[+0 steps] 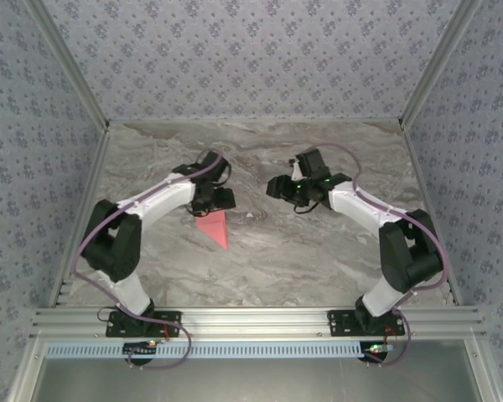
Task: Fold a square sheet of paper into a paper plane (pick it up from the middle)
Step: Turn over the paper at the center of the table, then move the paper to the center of the table.
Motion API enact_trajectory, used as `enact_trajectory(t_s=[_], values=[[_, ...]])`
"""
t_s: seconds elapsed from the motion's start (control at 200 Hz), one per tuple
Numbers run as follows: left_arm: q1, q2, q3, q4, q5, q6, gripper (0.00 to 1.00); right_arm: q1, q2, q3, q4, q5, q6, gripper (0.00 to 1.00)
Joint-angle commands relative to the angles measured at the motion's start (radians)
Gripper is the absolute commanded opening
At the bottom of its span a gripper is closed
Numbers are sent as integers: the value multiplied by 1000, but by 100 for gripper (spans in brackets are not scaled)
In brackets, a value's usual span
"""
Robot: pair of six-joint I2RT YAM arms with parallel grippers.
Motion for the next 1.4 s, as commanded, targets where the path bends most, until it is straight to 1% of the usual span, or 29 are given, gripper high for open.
enact_trajectory(t_s=[0.0, 0.04, 0.095, 0.185, 0.24, 0.3, 0.45, 0.58, 0.65, 0.799, 0.874, 0.979, 1.074, 1.139, 1.184, 1.239, 1.289, 1.339, 1.399], values=[[63, -127, -53, 99, 124, 0, 85, 119, 84, 82, -36, 59, -65, 56], [88, -153, -76, 92, 101, -6, 88, 163, 130, 139, -44, 63, -75, 52], [127, -184, -107, 76, 73, -16, 91, 224, 189, 193, -56, 60, -86, 43], [186, -236, -175, 75, 69, -26, 96, 293, 281, 281, -72, 49, -106, 28], [222, -267, -216, 82, 85, -26, 98, 328, 331, 329, -87, 53, -118, 23], [260, -294, -252, 85, 100, -25, 99, 354, 385, 382, -119, 53, -136, 20], [324, -347, -314, 91, 123, -35, 99, 392, 493, 490, -203, 43, -183, 19], [341, -367, -336, 95, 127, -39, 99, 395, 553, 542, -273, 52, -224, 19], [342, -366, -339, 98, 132, -42, 99, 388, 578, 557, -312, 52, -274, 19], [342, -355, -341, 112, 153, -46, 99, 339, 598, 524, -357, 16, -407, 19], [342, -348, -343, 119, 170, -49, 99, 306, 592, 496, -382, 4, -508, 18], [342, -346, -354, 143, 201, -55, 99, 263, 571, 457, -439, 45, -631, 17], [343, -347, -372, 167, 227, -62, 99, 228, 522, 413, -440, 62, -673, 17], [341, -345, -385, 191, 253, -68, 99, 208, 473, 389, -414, 31, -656, 19], [341, -344, -397, 212, 271, -76, 99, 194, 431, 370, -377, -32, -614, 22], [335, -343, -409, 234, 286, -90, 99, 177, 386, 348, -342, -122, -518, 26], [326, -342, -418, 246, 290, -101, 99, 155, 348, 321, -257, -187, -407, 28], [313, -344, -426, 257, 291, -114, 99, 142, 311, 276, -178, -193, -281, 30], [294, -342, -438, 279, 292, -134, 99, 135, 273, 236, -112, -158, -188, 30]])
